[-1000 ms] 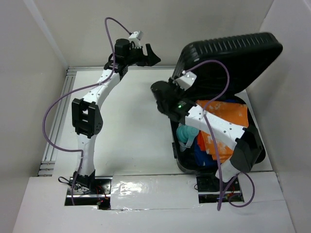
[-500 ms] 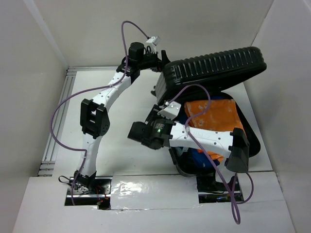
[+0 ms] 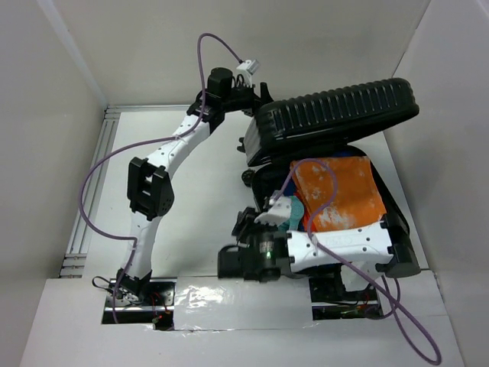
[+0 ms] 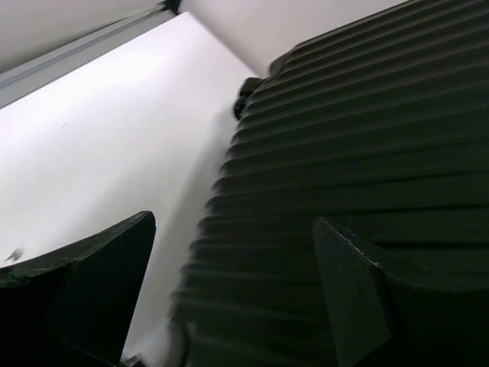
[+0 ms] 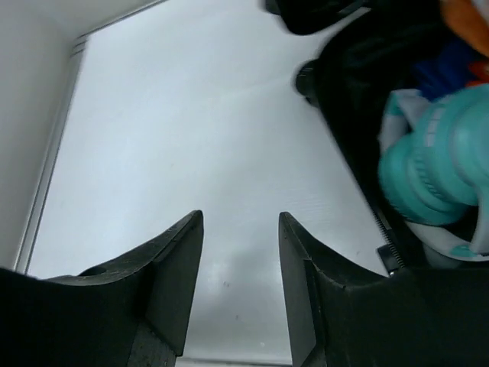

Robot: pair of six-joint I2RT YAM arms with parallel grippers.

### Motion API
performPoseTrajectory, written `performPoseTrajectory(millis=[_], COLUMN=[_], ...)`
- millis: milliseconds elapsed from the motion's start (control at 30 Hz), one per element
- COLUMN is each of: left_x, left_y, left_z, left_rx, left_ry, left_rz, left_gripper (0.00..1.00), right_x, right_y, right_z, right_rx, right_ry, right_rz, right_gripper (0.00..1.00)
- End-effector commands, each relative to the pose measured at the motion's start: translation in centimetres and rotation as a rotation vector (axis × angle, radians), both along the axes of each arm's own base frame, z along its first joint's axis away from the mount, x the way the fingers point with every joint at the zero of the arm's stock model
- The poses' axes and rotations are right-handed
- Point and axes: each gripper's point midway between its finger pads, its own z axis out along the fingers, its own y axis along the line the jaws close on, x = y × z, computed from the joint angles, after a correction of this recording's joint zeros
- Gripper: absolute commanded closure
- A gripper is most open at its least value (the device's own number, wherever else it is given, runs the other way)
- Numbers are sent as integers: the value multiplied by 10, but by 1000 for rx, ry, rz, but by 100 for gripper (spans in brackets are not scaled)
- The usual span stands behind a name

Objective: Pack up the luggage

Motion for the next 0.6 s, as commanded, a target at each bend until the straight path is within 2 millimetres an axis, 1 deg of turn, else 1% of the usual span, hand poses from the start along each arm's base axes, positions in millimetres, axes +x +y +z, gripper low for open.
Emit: performPoseTrajectory(millis=[0, 33, 67, 100, 133, 167, 200, 233, 267, 300, 333, 367, 400, 433, 467, 500, 533, 567], left_x=[-19, -21, -25, -23, -22, -26, -24, -25, -25, -27, -26, -27, -24, -24, -19, -13, -9, -7], left_y=[-25, -30, -35, -35, -35, -39, -40, -40, -40, -39, -37, -33, -29, -27, -18, -4, 5, 13], left_z=[36, 36, 31, 33, 33, 33, 28, 28, 22, 17, 14, 10, 8, 8, 7, 11, 10, 10], left_rx=[-44, -43, -39, -41, -45, -45, -41, -45, -38, -31, -24, -4, 9, 17, 31, 40, 46, 38], left_ry=[-99, -99, -90, -98, -89, -89, -81, -73, -61, -47, -41, -49, -54, -60, -65, -62, -56, -37], left_rz=[-84, -81, -91, -82, -72, -81, -81, -80, -80, -80, -60, -50, -20, -9, 14, 59, 80, 98], left_gripper=[3, 3, 3, 3, 3, 3, 3, 3, 3, 3, 3, 3, 3, 3, 3, 3, 3, 3], right_x=[-30, -39, -61, -72, -84, -104, -109, -107, -109, -106, -94, -72, -60, -45, -26, 0, 10, 19], right_y=[37, 47, 65, 69, 77, 89, 89, 83, 79, 70, 58, 39, 30, 29, 24, -5, -8, -19], right_z=[47, 69, 76, 84, 115, 122, 137, 167, 183, 203, 229, 249, 261, 268, 273, 294, 286, 292], right_rx=[-71, -125, -188, -272, -229, -262, -260, -234, -225, -215, -239, -218, -194, -212, -190, -70, -94, -73], right_ry=[-262, -302, -377, -421, -442, -480, -479, -478, -480, -491, -454, -408, -370, -337, -327, -329, -337, -350], right_rz=[137, 167, 216, 249, 263, 303, 313, 291, 287, 256, 202, 150, 140, 156, 172, 140, 146, 139], right_gripper=[49, 49, 49, 49, 49, 49, 46, 46, 45, 45, 43, 41, 40, 37, 34, 29, 25, 20])
